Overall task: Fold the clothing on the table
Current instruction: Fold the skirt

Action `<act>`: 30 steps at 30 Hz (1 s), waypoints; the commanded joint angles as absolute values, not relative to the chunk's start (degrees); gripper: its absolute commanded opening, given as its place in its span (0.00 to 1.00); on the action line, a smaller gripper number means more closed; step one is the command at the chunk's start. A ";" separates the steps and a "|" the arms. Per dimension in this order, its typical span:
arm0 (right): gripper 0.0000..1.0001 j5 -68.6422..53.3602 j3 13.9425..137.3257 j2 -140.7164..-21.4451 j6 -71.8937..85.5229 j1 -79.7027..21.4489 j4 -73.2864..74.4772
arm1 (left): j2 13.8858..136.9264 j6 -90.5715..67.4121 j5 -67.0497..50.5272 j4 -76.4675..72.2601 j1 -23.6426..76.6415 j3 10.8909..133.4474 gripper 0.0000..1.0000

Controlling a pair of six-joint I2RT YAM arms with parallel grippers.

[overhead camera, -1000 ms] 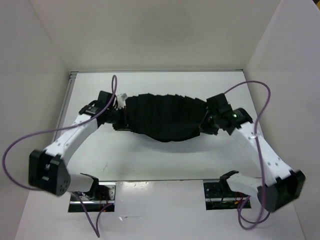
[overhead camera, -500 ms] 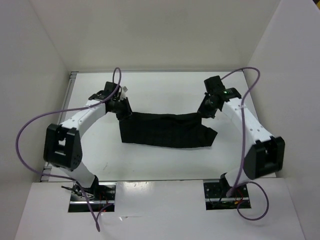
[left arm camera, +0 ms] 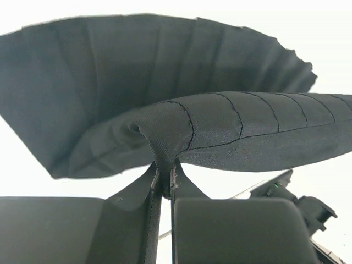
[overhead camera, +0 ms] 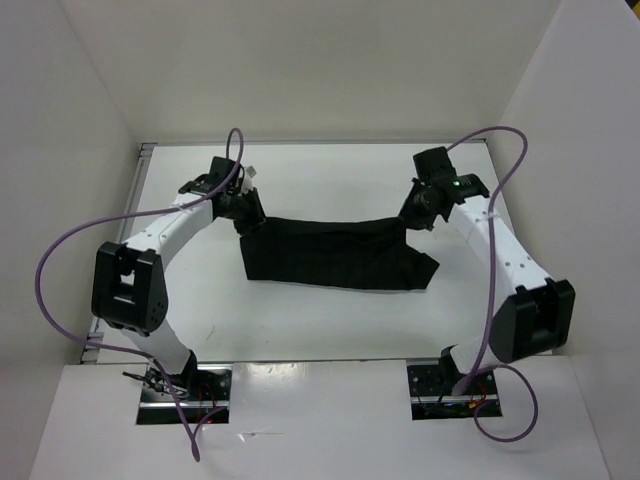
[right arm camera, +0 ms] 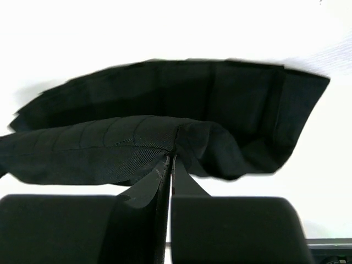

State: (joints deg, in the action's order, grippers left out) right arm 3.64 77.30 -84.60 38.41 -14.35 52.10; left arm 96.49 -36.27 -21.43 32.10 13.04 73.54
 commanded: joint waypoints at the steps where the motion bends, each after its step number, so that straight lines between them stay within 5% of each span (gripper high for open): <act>1: 0.00 3.35 80.07 -77.18 37.18 -13.80 57.01 | 90.01 -35.68 -23.64 34.10 12.66 76.73 0.01; 12: 0.00 -2.99 66.98 -58.28 36.82 -15.47 72.60 | 73.74 -36.83 -24.70 40.87 12.66 62.94 0.01; 17: 0.00 -1.41 64.07 -62.39 37.88 -15.47 63.05 | 83.04 -36.83 -25.49 34.38 12.66 61.79 0.01; 30: 0.00 6.68 76.64 -82.27 37.79 -13.80 52.12 | 105.99 -35.68 -25.49 32.52 12.66 86.03 0.01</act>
